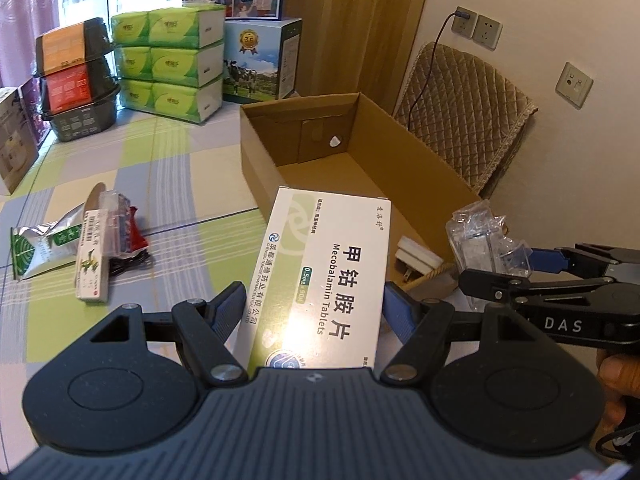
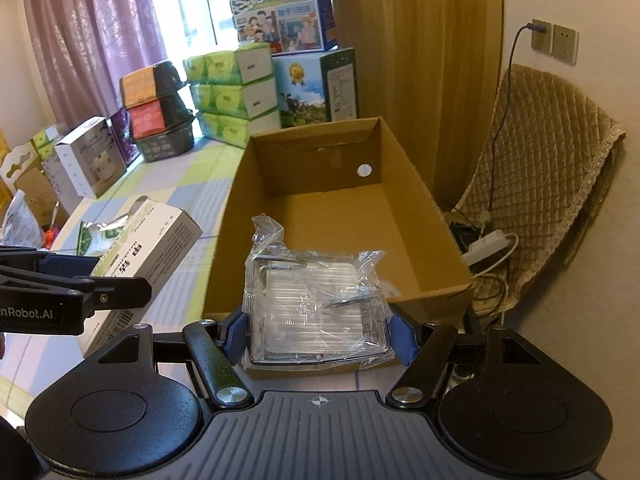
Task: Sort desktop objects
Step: 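Carry the soap dish and Mecobalamin box into the cardboard box and release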
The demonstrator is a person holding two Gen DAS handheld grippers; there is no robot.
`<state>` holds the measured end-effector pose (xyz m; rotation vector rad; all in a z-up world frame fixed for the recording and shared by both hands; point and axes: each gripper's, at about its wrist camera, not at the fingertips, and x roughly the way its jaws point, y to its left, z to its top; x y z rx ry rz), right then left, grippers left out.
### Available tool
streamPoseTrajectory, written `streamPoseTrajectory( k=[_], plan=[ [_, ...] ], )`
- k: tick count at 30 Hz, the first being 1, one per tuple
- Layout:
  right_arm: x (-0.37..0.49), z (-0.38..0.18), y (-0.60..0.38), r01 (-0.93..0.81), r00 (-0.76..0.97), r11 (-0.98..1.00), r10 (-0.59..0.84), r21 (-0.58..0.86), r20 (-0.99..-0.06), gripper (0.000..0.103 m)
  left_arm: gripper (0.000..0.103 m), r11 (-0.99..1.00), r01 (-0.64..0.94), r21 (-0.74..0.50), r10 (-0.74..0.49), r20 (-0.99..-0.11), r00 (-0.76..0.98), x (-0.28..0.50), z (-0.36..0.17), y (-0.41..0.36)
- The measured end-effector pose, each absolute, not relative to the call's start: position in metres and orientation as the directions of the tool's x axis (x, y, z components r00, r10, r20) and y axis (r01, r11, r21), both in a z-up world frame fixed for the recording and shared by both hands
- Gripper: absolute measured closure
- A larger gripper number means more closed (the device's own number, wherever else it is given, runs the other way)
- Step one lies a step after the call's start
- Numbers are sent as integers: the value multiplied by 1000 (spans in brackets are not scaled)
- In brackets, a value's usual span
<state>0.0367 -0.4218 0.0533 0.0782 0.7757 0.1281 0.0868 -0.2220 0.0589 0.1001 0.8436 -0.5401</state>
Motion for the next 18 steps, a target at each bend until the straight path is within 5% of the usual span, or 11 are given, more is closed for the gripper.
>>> streamPoseTrajectory(
  k=[18],
  plan=[
    [92, 49, -454, -68, 710, 994, 110, 88, -695, 36, 33, 840, 519, -156, -450, -736, 505, 131, 49, -278]
  ],
)
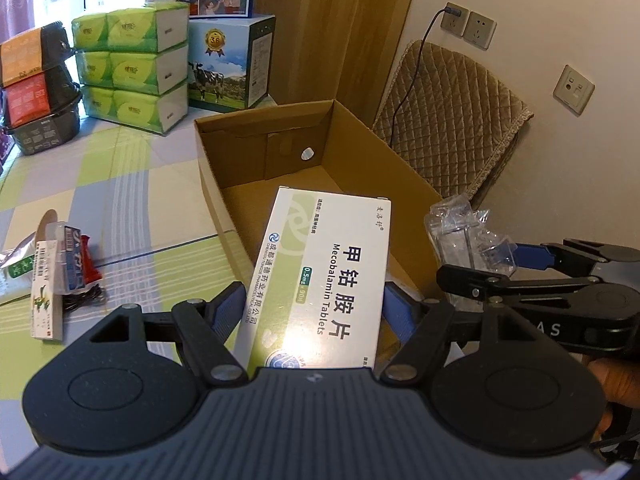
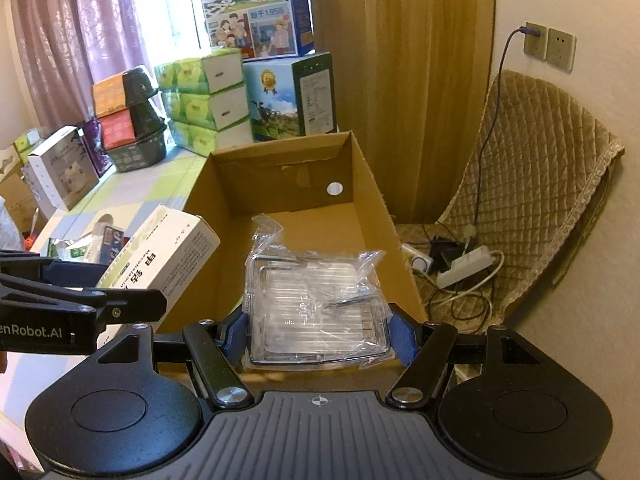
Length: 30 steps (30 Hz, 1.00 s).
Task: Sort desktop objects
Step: 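Carry the soap dish and Mecobalamin box into the cardboard box and release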
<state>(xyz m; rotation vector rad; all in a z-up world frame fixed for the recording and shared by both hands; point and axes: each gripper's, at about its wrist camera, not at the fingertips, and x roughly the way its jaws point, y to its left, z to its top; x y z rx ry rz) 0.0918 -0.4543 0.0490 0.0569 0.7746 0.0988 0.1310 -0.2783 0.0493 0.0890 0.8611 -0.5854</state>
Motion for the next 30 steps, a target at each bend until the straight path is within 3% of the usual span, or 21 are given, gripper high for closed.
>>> streamPoseTrajectory(
  k=[15, 17, 18, 21, 30],
  plan=[
    [117, 39, -468, -37, 699, 995, 89, 88, -710, 36, 33, 837, 509, -201, -469, -741, 480, 161, 36, -292],
    [118, 38, -469, -34, 698, 995, 88, 89, -711, 36, 36, 835, 511, -204, -472, -742, 476, 163, 34, -295],
    [119, 38, -469, -34, 697, 995, 88, 89, -711, 36, 45, 830, 515, -211, -480, -740, 471, 165, 34, -297],
    [121, 37, -470, -28, 694, 995, 85, 91, -715, 36, 47, 827, 515, -226, -489, -740, 461, 172, 32, -303],
    [118, 33, -469, -28, 690, 994, 97, 108, -717, 36, 35, 827, 490, -274, -518, -710, 477, 165, 35, -279]
  ],
)
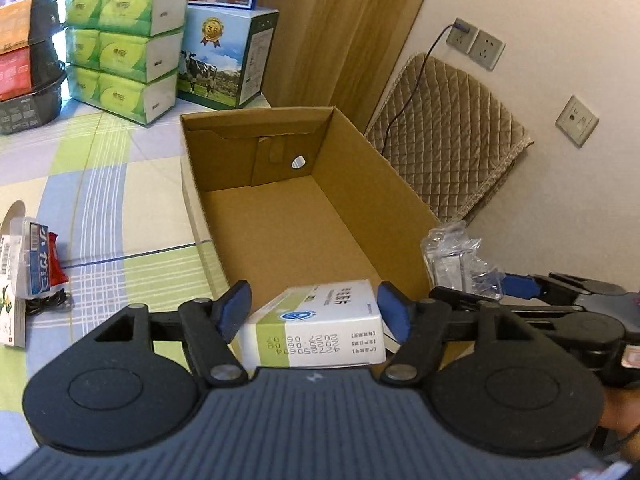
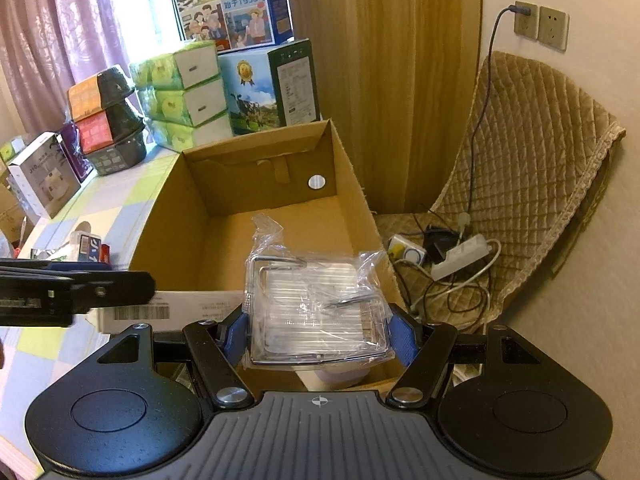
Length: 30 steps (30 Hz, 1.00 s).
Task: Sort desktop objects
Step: 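Carry the soap dish and Mecobalamin box into the cardboard box and release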
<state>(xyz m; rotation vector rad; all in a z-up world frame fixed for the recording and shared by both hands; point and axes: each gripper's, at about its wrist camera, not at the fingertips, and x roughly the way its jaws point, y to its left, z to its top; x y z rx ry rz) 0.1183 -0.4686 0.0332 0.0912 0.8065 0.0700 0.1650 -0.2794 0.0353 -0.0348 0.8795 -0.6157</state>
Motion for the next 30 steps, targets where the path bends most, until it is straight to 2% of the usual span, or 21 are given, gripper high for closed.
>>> streamPoseTrajectory(
  k=[9, 24, 27, 30],
  plan=[
    [117, 31, -461, -37, 687, 992, 114, 122, -718, 36, 35, 809, 491, -324, -560, -679, 474, 157, 45, -263],
    [119, 32, -449, -71, 694, 987, 153, 144, -704, 36, 35, 864, 441, -245, -472, -699, 537, 150, 39, -239],
    [120, 35, -446, -66, 709, 986, 153, 152, -689, 21, 33, 876, 421, -234, -452, -703, 549, 147, 37, -231],
    [117, 37, -446, -66, 715, 985, 160, 162, -680, 20, 29, 885, 410, -222, -435, -705, 559, 143, 36, -223]
  ],
)
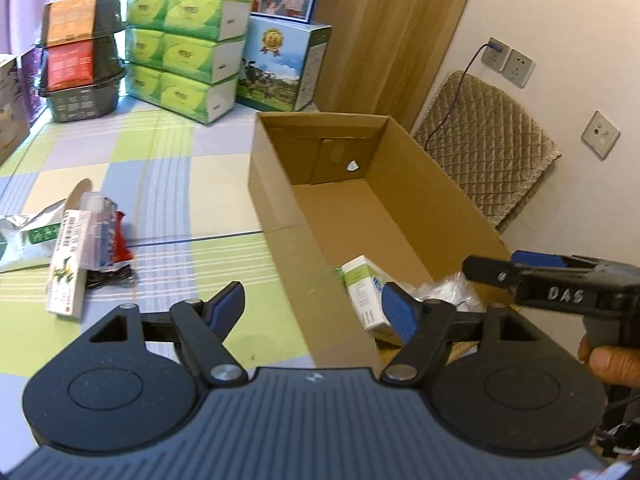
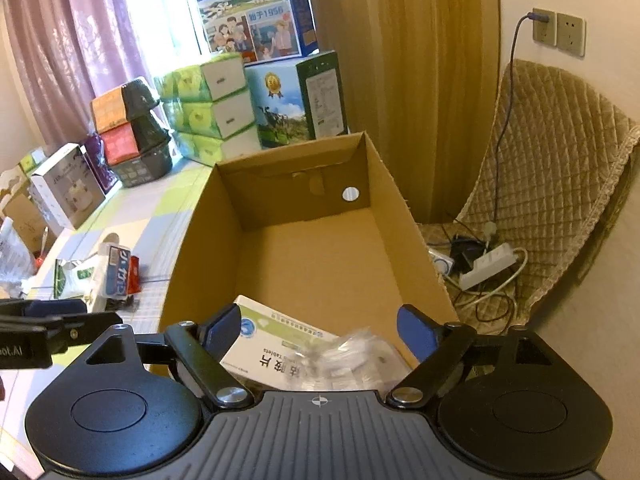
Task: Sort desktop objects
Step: 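Carry the soap dish and Mecobalamin box into the cardboard box and release, then withdraw both open tools back over the table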
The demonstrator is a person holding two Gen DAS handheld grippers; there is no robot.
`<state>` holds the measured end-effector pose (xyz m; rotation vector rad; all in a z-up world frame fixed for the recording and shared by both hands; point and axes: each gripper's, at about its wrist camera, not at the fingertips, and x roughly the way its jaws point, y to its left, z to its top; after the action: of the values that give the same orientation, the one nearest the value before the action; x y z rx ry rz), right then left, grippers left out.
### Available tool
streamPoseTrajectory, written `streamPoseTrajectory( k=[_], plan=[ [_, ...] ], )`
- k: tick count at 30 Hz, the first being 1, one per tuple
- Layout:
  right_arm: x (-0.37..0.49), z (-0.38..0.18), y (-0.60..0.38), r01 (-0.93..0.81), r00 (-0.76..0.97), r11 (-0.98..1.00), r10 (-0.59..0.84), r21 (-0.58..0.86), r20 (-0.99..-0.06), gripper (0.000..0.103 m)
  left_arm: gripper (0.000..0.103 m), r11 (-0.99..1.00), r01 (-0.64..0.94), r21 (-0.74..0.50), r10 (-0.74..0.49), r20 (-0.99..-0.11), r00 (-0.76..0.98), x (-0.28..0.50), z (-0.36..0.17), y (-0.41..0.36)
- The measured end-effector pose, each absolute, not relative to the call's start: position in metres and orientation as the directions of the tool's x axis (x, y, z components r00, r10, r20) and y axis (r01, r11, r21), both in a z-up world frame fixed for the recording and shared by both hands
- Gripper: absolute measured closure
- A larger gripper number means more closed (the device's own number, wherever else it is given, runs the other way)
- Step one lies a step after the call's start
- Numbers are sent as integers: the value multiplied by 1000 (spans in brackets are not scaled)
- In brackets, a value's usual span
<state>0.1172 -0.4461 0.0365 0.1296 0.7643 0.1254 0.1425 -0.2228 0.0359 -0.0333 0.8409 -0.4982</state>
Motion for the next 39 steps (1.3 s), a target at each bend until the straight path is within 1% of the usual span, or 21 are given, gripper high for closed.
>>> streamPoseTrajectory(
  k=[2, 8, 16, 23, 29, 39],
  plan=[
    [113, 37, -446, -63, 717, 984, 159, 164, -679, 20, 28, 890, 406, -208, -424, -706, 567, 138, 35, -218],
    [93, 40, -440, -60, 713, 980, 176, 191, -679, 19, 20, 902, 388, -189, -398, -712, 578, 123, 33, -205],
    [65, 46, -409, -96, 700, 977, 203, 192, -685, 12, 10, 924, 357, -135, -342, -707, 620, 100, 37, -176],
    [45, 52, -373, -147, 696, 971, 235, 186, -678, 8, 2, 945, 314, -96, -290, -693, 660, 81, 41, -140],
    [34, 54, -338, -205, 686, 964, 265, 169, -677, 2, 2, 961, 266, -75, -241, -698, 674, 70, 41, -105],
    [26, 46, -293, -272, 661, 950, 303, 157, -687, 2, 2, 984, 171, -53, -160, -686, 710, 58, 40, -52]
  ],
)
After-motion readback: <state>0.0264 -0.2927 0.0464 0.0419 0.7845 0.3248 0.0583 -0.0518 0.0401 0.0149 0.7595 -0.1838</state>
